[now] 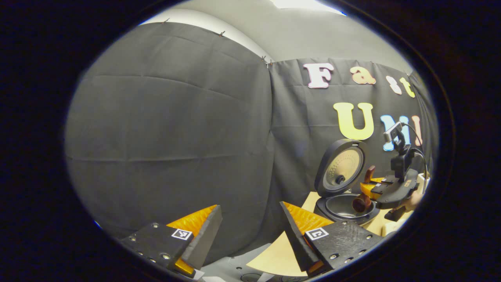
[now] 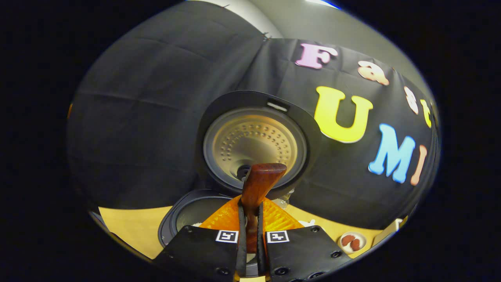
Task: Close the left gripper, press the button to open the rice cooker; take a wooden spoon from the chopstick holder with the right hand, scoop a spoonful of rice and pour it into the rice cooker, then put the wooden spoon back into the chopstick holder.
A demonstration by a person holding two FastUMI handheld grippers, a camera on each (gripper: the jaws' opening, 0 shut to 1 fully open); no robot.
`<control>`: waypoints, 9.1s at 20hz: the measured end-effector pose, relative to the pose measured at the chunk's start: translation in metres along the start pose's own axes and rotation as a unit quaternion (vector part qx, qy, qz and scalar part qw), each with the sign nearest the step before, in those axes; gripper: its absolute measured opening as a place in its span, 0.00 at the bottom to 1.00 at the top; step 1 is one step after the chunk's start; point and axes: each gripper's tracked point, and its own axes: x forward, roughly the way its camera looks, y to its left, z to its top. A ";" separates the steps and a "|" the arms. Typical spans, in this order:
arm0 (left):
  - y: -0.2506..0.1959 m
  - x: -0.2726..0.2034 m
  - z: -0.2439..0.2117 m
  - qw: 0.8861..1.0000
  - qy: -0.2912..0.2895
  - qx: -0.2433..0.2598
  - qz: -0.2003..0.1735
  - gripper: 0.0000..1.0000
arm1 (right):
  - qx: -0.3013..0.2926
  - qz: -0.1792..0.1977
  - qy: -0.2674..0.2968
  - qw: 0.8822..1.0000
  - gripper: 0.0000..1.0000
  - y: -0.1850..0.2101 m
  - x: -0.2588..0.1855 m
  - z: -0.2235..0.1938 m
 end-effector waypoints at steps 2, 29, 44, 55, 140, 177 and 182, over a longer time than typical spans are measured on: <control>0.001 0.001 0.002 1.000 0.000 -0.004 0.001 0.87 | -0.047 -0.003 -0.012 0.999 0.12 0.005 0.001 0.003; -0.101 -0.002 0.039 0.995 -0.032 0.006 -0.093 0.87 | 0.459 -0.004 -0.009 0.889 0.12 -0.122 -0.074 0.015; -0.245 -0.018 0.072 0.979 -0.050 -0.014 -0.196 0.89 | 0.476 -0.129 -0.013 0.870 0.12 -0.270 -0.177 -0.058; -0.314 -0.044 0.080 0.971 -0.054 -0.012 -0.231 0.86 | 0.473 -0.213 -0.003 0.855 0.12 -0.351 -0.260 -0.122; -0.380 0.215 0.176 0.983 -0.048 0.033 -0.174 0.88 | 0.270 -0.449 0.148 0.839 0.98 -0.344 -0.496 -0.234; -0.389 0.089 0.020 0.986 0.057 0.035 -0.150 0.95 | 0.269 -0.343 0.121 0.892 0.99 -0.366 -0.477 -0.243; -0.391 0.069 -0.014 0.984 0.079 0.032 -0.159 0.91 | 0.271 -0.336 0.123 0.894 1.00 -0.368 -0.474 -0.247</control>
